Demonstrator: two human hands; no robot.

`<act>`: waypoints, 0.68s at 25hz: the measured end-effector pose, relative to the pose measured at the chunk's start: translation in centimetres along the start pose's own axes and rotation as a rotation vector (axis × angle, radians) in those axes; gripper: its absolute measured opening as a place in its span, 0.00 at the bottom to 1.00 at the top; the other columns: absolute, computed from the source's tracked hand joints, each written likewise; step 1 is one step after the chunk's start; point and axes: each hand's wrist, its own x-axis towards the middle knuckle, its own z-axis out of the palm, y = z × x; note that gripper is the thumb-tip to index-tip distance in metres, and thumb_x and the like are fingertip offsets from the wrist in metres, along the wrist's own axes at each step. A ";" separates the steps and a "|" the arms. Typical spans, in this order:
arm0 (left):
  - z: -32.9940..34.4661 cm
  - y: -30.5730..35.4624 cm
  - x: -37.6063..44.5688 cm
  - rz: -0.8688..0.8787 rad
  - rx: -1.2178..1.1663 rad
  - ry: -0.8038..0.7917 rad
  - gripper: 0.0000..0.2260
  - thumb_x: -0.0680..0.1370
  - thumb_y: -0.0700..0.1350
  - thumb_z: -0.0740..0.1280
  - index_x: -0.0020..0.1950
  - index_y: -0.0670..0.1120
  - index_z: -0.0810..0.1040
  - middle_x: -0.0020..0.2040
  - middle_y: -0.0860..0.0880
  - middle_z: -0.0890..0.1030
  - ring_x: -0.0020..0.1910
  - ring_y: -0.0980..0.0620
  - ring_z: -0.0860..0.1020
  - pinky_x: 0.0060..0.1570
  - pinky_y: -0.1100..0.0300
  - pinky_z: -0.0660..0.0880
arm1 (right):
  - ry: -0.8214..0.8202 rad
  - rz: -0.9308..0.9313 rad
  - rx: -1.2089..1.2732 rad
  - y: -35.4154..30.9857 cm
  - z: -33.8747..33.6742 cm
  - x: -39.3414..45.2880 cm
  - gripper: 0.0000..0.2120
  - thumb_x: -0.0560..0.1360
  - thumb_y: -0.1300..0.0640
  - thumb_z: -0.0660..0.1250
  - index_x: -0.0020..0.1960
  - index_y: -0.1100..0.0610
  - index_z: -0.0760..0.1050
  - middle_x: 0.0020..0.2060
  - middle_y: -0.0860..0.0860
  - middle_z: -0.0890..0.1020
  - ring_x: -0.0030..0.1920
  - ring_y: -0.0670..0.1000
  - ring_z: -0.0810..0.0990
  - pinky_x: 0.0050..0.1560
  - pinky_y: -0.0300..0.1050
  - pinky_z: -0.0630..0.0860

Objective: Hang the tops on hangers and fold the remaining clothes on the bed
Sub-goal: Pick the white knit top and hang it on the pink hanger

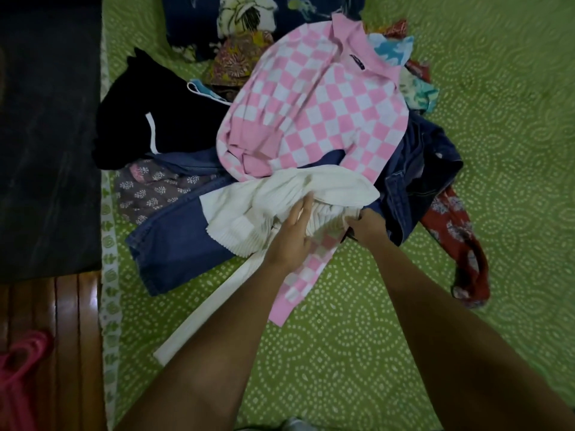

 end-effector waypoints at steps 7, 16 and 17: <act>-4.0 2.0 -2.2 0.007 0.077 -0.146 0.43 0.74 0.39 0.72 0.79 0.48 0.46 0.79 0.52 0.41 0.77 0.53 0.51 0.72 0.55 0.61 | 0.046 -0.158 -0.353 -4.8 -2.9 -6.6 0.13 0.78 0.60 0.58 0.57 0.64 0.76 0.55 0.59 0.79 0.55 0.60 0.77 0.48 0.46 0.72; -18.3 15.2 -9.3 -0.126 -0.004 0.153 0.10 0.80 0.45 0.62 0.59 0.43 0.77 0.53 0.44 0.80 0.51 0.43 0.78 0.47 0.54 0.75 | -0.269 -0.414 0.595 -18.8 -22.0 -26.2 0.11 0.75 0.64 0.65 0.34 0.62 0.74 0.29 0.55 0.76 0.31 0.50 0.76 0.38 0.39 0.76; -21.0 16.3 -10.5 -0.107 0.023 0.185 0.09 0.81 0.46 0.62 0.55 0.43 0.78 0.49 0.44 0.80 0.48 0.44 0.78 0.44 0.55 0.74 | -0.237 -0.458 0.592 -19.7 -24.0 -28.3 0.11 0.74 0.64 0.66 0.33 0.61 0.74 0.28 0.55 0.76 0.31 0.50 0.75 0.36 0.38 0.75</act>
